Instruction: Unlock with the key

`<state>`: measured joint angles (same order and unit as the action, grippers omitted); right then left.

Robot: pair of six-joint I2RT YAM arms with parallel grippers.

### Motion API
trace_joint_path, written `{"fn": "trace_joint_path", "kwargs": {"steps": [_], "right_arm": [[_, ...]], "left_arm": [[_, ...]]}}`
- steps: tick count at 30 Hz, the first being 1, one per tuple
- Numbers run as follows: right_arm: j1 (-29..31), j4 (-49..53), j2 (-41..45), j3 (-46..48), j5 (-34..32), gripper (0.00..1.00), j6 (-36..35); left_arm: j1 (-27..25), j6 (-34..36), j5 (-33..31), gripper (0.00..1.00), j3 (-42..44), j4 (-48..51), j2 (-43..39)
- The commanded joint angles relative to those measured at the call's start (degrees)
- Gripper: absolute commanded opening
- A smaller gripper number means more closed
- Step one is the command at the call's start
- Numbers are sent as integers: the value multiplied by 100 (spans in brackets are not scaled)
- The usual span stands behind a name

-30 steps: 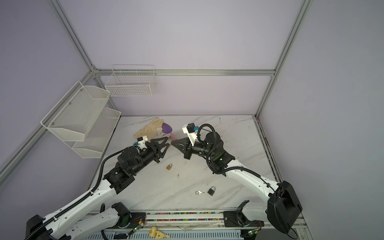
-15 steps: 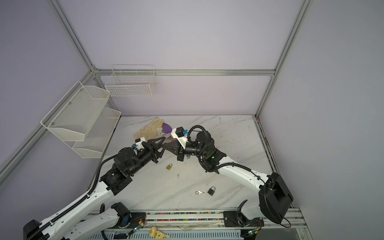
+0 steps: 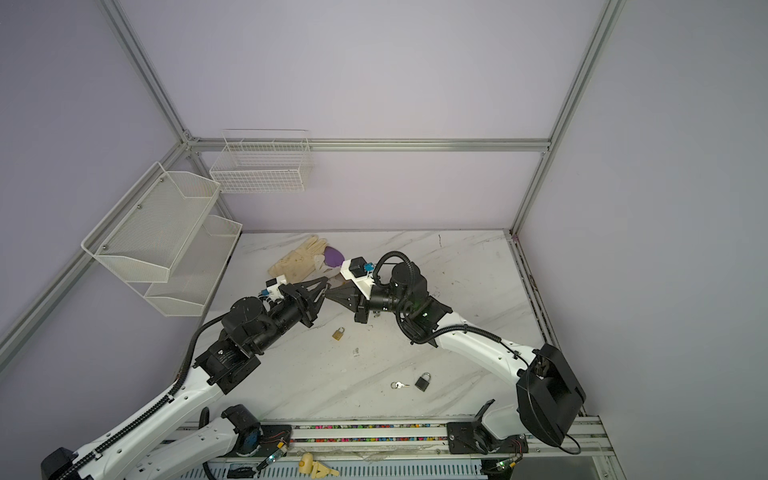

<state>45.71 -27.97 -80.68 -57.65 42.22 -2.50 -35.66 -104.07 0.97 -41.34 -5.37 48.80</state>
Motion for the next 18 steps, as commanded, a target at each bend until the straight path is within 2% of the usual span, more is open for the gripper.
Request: {"fn": "trace_joint_path", "kwargs": {"steps": [1,18], "right_arm": [[25,93,102,-155,63,0,-283],[25,604,111,-442,48,0,-676]], "left_arm": [[31,36,70,15,197,-285,32],[85,346,-5,0,158,431,-182]]}}
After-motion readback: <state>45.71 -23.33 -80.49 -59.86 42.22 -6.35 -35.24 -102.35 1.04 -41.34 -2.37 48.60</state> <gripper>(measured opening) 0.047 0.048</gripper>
